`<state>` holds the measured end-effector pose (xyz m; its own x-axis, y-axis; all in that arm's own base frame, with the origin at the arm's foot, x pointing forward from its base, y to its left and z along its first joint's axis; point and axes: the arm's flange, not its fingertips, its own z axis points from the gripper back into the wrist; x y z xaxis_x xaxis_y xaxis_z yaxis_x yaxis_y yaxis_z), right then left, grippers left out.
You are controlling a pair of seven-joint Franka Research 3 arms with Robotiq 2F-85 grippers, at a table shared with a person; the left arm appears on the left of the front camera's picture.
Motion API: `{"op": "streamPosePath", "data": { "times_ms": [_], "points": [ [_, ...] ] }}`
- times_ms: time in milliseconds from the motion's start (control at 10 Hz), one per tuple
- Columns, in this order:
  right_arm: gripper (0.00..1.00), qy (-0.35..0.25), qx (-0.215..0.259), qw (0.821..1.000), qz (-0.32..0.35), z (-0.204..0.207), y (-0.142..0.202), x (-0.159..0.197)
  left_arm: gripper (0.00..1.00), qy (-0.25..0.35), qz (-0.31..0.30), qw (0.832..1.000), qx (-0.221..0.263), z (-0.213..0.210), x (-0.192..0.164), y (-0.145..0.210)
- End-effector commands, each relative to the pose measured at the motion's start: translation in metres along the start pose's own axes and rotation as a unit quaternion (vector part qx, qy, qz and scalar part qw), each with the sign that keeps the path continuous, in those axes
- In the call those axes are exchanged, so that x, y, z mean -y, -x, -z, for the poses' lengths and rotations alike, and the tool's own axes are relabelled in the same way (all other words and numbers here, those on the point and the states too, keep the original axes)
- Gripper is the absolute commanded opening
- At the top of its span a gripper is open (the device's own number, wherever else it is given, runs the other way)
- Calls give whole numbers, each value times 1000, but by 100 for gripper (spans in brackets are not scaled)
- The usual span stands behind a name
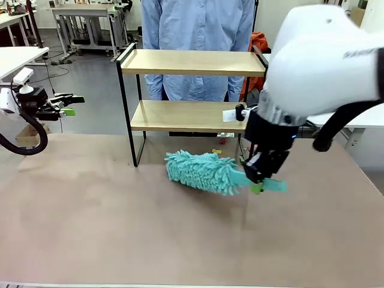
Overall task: Clean the shelf.
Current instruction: Clean the specific section of the Shelf indicated by the human with the Duster, then hand the Duster back to the human.
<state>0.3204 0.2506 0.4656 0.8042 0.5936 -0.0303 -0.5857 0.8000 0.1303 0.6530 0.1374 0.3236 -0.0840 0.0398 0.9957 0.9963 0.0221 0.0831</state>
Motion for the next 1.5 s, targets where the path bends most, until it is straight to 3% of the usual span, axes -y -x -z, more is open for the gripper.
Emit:
{"op": "streamPosePath", "data": {
  "times_ms": [0,300,500,700,800,900,1400],
  "points": [
    [13,-18,-30,999,-18,-41,29,6,100,-3,7,1000,1,2,2,-4],
    [13,-69,-62,995,-31,-105,75,33,100,-3,7,1000,1,2,2,-4],
    [13,-55,-64,995,-54,-132,106,59,100,-3,7,1000,1,2,2,-4],
    [13,-40,-57,995,-71,-132,120,78,100,-3,7,1000,1,2,2,-4],
    [13,-67,-61,995,-51,-127,117,91,100,-3,7,1000,1,2,2,-4],
    [13,-47,-62,995,-55,-137,117,66,100,-3,7,1000,1,2,2,-4],
    [13,-47,-62,995,-55,-137,117,66,100,-3,7,1000,1,2,2,-4]
  ]
}}
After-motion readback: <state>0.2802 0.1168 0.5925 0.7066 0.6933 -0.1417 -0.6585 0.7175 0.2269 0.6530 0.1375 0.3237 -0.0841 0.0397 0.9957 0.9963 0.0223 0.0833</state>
